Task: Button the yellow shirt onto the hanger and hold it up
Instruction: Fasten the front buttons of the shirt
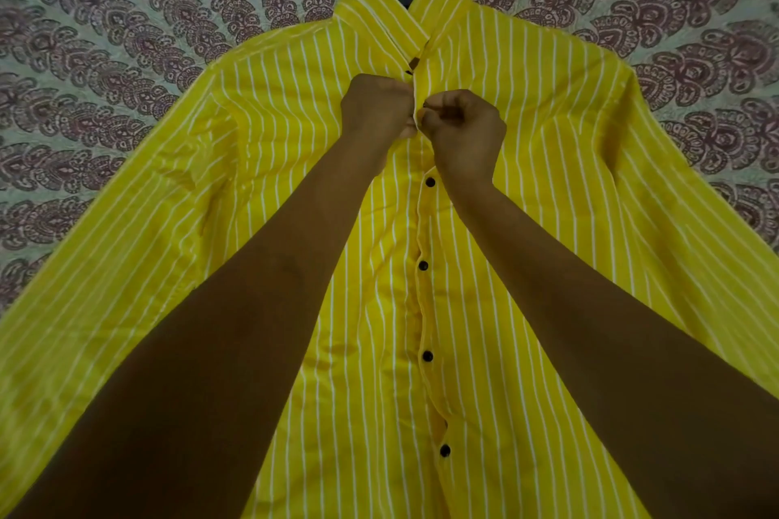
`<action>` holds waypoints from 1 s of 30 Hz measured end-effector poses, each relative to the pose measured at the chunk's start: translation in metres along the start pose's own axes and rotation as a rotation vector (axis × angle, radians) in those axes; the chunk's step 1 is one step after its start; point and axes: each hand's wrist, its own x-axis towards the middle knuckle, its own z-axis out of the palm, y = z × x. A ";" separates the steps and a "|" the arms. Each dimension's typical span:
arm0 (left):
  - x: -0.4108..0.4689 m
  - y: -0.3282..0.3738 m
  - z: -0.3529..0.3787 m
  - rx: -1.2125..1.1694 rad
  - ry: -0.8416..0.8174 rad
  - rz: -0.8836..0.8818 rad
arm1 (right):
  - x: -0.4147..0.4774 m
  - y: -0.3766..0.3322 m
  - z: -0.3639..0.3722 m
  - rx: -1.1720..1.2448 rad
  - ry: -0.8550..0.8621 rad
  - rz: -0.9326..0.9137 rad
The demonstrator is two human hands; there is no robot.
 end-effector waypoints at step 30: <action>0.006 -0.018 0.010 0.257 0.126 0.345 | 0.028 -0.007 -0.011 0.001 -0.193 0.167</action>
